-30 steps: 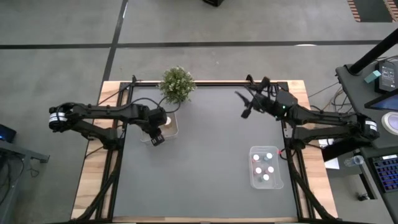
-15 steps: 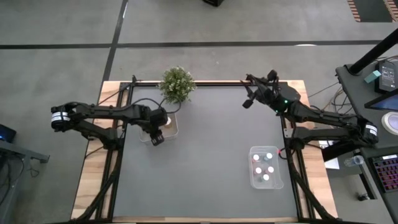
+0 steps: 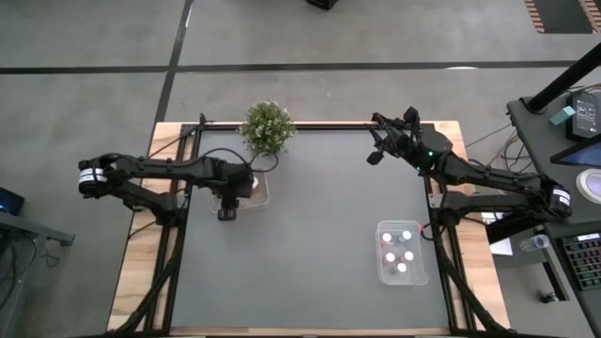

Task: Pick and place medicine bottles into bin by pill shape (circle, oval)
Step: Put the transparent pill bottle into the gray bin

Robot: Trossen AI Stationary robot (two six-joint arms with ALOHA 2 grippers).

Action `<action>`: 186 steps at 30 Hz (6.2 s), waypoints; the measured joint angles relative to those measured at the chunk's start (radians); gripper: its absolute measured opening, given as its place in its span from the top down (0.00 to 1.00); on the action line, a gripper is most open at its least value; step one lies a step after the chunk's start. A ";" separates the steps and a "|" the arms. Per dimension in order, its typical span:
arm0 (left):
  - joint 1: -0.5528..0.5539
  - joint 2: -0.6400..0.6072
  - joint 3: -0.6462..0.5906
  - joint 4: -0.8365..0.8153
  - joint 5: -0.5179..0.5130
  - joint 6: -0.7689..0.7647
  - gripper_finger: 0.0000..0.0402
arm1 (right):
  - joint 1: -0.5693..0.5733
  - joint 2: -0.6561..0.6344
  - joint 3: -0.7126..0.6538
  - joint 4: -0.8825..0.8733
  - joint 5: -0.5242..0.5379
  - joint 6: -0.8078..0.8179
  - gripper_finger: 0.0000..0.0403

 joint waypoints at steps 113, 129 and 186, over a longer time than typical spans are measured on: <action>-0.001 0.234 0.115 0.120 -0.030 -0.070 0.45 | 0.001 -0.111 -0.001 -0.129 0.011 -0.011 0.64; 0.000 0.272 0.114 0.135 -0.033 -0.061 0.59 | 0.001 -0.111 0.015 -0.151 0.011 -0.018 0.64; -0.002 0.284 0.074 0.262 -0.040 -0.066 0.50 | 0.001 -0.111 0.015 -0.155 0.012 -0.003 0.64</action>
